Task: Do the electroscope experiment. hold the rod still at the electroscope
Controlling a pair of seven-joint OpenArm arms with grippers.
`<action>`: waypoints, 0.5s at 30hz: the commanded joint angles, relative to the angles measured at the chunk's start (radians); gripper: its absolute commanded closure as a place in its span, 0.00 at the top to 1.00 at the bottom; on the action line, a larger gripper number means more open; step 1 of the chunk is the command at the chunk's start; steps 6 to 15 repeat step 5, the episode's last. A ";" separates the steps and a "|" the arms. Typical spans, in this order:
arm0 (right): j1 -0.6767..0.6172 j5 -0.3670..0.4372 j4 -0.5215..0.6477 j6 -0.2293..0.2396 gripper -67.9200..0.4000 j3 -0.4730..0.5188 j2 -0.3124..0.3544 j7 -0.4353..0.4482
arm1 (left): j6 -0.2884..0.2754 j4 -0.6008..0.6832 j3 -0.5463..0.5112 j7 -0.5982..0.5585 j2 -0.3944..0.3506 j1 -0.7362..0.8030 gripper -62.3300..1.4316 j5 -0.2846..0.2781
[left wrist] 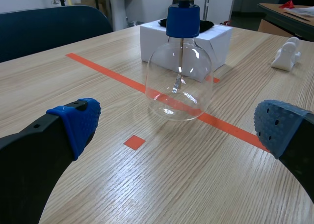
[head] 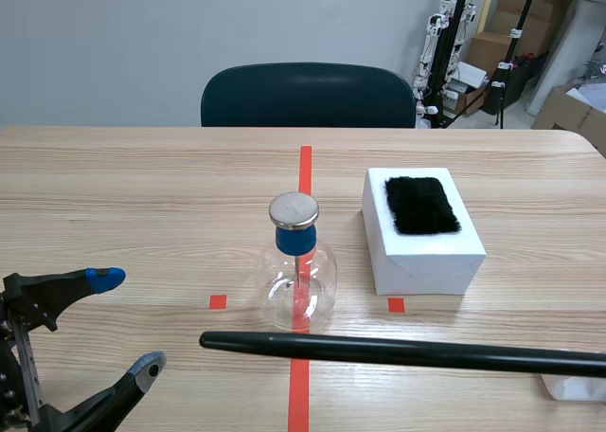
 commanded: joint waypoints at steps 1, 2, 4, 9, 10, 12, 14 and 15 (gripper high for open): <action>0.004 0.021 0.019 -0.011 0.00 0.008 -0.003 0.001 | 0.001 0.019 -0.004 -0.016 0.000 0.000 1.00 -0.006; 0.004 0.021 0.019 -0.011 0.00 0.008 -0.003 0.001 | 0.001 0.019 -0.004 -0.016 0.000 0.000 1.00 -0.006; 0.004 0.021 0.019 -0.011 0.00 0.008 -0.003 0.001 | 0.001 0.019 -0.004 -0.016 0.000 0.000 1.00 -0.006; 0.004 0.021 0.019 -0.011 0.00 0.008 -0.003 0.001 | 0.001 0.019 -0.004 -0.016 0.000 0.000 1.00 -0.006; 0.004 0.021 0.019 -0.011 0.00 0.008 -0.003 0.001 | 0.001 0.019 -0.004 -0.016 0.000 0.000 1.00 -0.006; 0.004 0.021 0.019 -0.011 0.00 0.008 -0.003 0.001 | 0.001 0.019 -0.004 -0.016 0.000 0.000 1.00 -0.006; 0.004 0.021 0.019 -0.011 0.00 0.008 -0.003 0.001 | 0.001 0.019 -0.004 -0.016 0.000 0.000 1.00 -0.006; 0.004 0.021 0.019 -0.011 0.00 0.008 -0.003 0.001 | 0.001 0.019 -0.004 -0.016 0.000 0.000 1.00 -0.006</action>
